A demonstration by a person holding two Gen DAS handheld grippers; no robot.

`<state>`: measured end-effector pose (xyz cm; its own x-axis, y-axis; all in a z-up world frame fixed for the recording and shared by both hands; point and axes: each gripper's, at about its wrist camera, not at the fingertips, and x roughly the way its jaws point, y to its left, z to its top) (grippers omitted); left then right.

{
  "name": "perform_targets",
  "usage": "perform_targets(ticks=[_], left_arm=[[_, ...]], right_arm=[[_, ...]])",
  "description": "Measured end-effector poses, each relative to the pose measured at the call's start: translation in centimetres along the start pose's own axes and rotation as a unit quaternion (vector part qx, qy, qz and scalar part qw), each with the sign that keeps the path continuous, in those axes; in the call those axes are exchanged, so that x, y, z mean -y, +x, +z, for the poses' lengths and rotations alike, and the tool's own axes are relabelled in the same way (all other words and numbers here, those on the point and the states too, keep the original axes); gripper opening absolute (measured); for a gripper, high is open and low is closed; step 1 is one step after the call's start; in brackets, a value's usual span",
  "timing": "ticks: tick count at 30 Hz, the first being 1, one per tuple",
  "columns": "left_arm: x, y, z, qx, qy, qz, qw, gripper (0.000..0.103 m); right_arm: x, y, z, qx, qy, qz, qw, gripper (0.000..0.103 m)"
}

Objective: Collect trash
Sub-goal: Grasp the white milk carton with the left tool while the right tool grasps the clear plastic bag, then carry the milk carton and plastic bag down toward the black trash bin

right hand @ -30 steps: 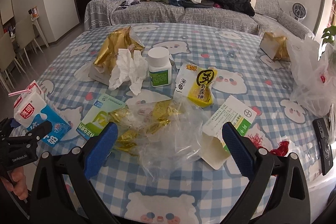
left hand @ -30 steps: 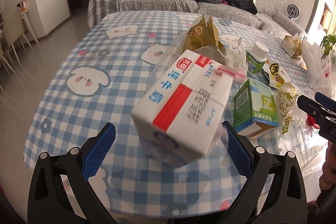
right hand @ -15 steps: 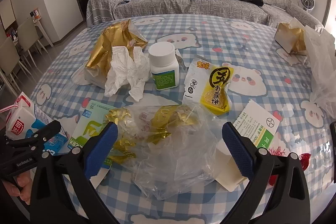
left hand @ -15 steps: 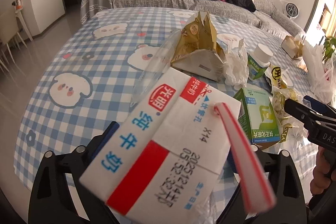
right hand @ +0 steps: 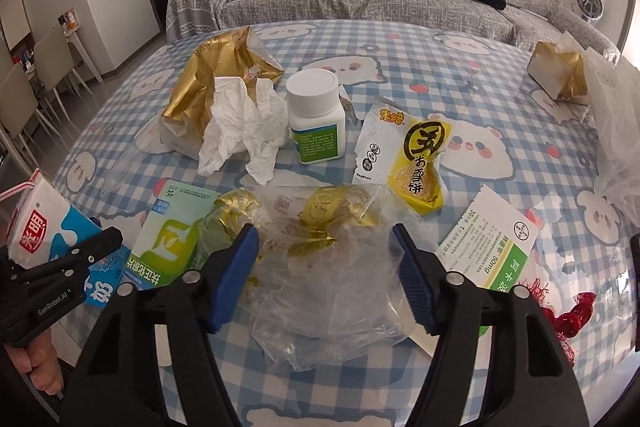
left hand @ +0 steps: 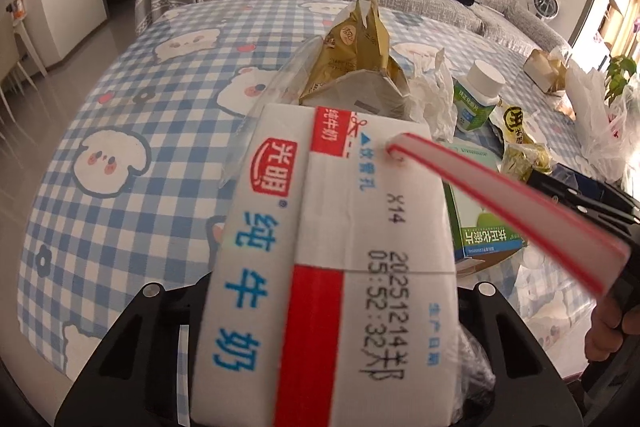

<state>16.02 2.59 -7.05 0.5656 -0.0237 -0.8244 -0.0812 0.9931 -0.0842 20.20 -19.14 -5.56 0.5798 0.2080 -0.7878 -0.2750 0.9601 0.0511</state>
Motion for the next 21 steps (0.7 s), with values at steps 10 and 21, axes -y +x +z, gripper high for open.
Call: perform_targets(ticks=[10,21], left_arm=[[0.3,-0.1,-0.1,0.004,0.002,0.004,1.0,0.04],[0.4,-1.4,-0.2,0.013,0.002,0.005,0.9999,0.04]], right_arm=[[0.4,-0.1,0.0,0.0,0.005,-0.009,1.0,0.035],[0.5,-0.9,-0.1,0.004,0.01,-0.013,1.0,0.032]])
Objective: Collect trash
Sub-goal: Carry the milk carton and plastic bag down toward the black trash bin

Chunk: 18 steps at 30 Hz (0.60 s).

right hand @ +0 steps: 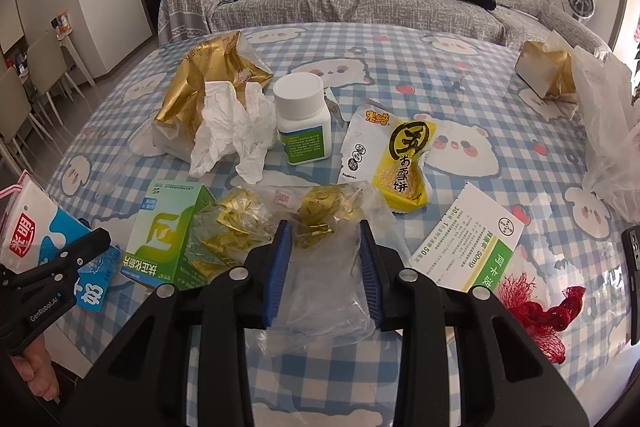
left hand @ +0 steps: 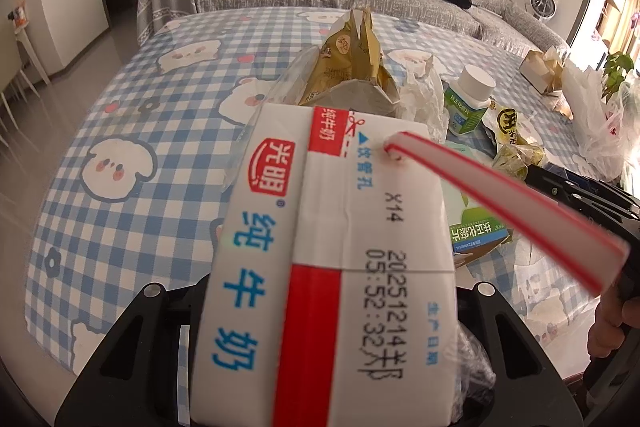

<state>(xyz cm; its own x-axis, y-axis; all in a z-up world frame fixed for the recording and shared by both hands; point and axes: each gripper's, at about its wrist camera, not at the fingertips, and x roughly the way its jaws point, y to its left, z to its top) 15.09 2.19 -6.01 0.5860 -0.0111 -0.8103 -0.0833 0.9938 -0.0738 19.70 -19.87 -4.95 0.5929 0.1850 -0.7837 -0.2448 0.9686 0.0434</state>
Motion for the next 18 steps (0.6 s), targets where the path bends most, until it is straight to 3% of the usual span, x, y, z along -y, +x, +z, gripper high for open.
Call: perform_targets(ticks=[18], left_arm=[[0.9,-3.6,-0.9,0.016,-0.002,0.003,0.9999,0.04]], right_arm=[[0.9,-4.4,-0.9,0.029,0.015,-0.019,0.999,0.03]])
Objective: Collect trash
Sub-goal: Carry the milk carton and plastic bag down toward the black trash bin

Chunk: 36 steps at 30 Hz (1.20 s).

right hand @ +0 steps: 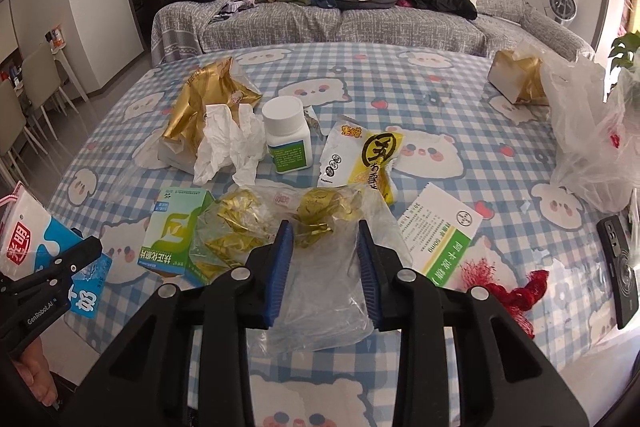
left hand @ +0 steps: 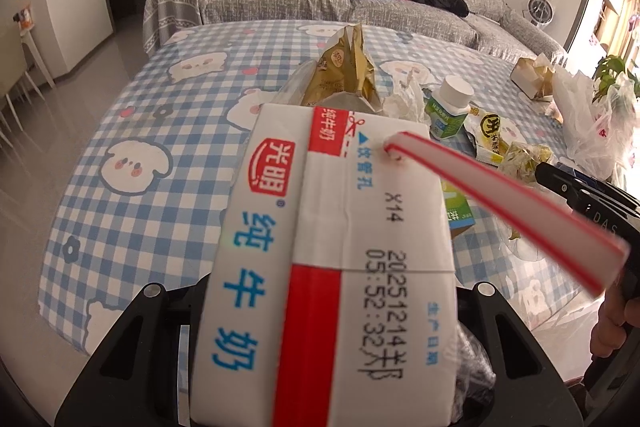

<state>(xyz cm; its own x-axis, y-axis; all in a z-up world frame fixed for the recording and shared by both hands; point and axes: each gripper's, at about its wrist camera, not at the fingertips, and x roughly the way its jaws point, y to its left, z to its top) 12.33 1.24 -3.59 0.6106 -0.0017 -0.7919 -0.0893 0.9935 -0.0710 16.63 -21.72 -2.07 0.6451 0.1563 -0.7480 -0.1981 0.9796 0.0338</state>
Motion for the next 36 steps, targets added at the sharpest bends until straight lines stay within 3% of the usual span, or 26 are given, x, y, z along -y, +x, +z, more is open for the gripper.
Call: perform_targets(ticks=[20,36], left_arm=[[0.9,-5.8,-3.9,0.019,0.011,-0.004,0.9997,0.04],[1.6,-8.2,-7.8,0.024,0.02,-0.011,0.9995,0.041]], right_arm=[[0.0,-5.7,-3.4,0.02,0.004,-0.007,1.0,0.029],[-0.9,-9.0,-7.0,0.021,-0.007,0.006,1.0,0.027]])
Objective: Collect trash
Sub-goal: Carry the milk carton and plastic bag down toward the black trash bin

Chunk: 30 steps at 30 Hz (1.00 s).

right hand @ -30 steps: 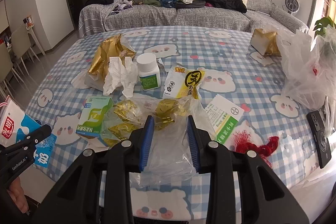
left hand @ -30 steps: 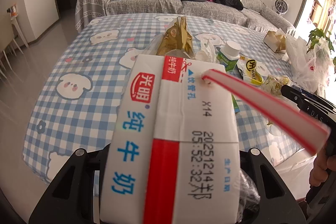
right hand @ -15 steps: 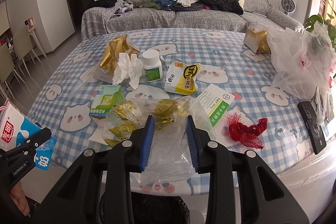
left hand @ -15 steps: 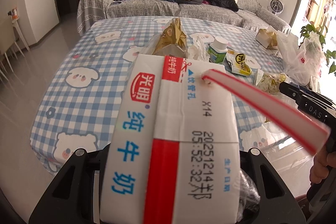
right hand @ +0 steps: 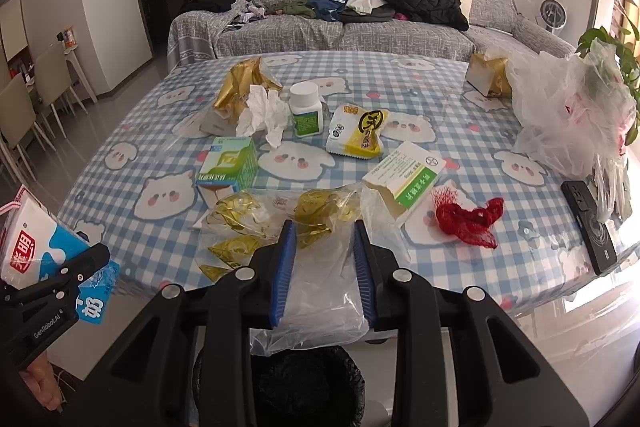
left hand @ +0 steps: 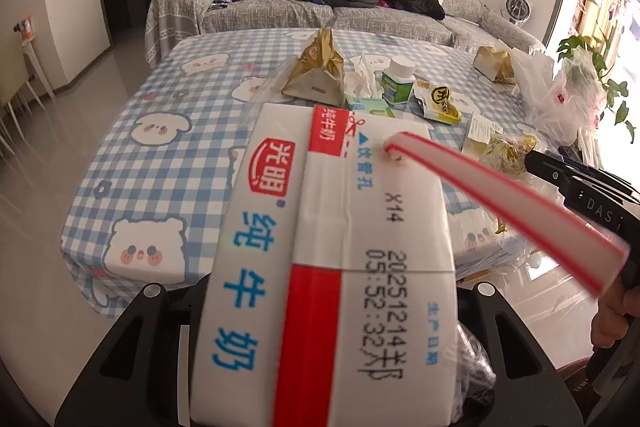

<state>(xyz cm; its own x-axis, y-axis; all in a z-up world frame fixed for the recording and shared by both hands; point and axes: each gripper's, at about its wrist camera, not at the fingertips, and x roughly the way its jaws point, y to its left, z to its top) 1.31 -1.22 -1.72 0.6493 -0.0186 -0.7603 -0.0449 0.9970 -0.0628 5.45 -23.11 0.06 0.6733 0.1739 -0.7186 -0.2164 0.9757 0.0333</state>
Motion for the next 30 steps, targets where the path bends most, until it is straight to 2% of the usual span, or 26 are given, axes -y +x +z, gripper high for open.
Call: perform_targets(ticks=[16,22,30], left_arm=[[-0.9,-2.2,-4.6,-0.021,-0.03,-0.005,0.9993,0.04],[-0.4,-2.7,-6.7,-0.018,-0.029,0.007,0.9994,0.04],[0.7,-1.9,-9.7,-0.048,-0.028,-0.006,0.9984,0.04]], right_arm=[[0.3,-3.2,-5.1,0.006,-0.006,0.009,1.0,0.027],[0.5,-3.1,-7.7,-0.011,-0.005,0.011,1.0,0.027],[-0.1,-3.0,-10.8,-0.032,-0.006,0.012,0.999,0.027]])
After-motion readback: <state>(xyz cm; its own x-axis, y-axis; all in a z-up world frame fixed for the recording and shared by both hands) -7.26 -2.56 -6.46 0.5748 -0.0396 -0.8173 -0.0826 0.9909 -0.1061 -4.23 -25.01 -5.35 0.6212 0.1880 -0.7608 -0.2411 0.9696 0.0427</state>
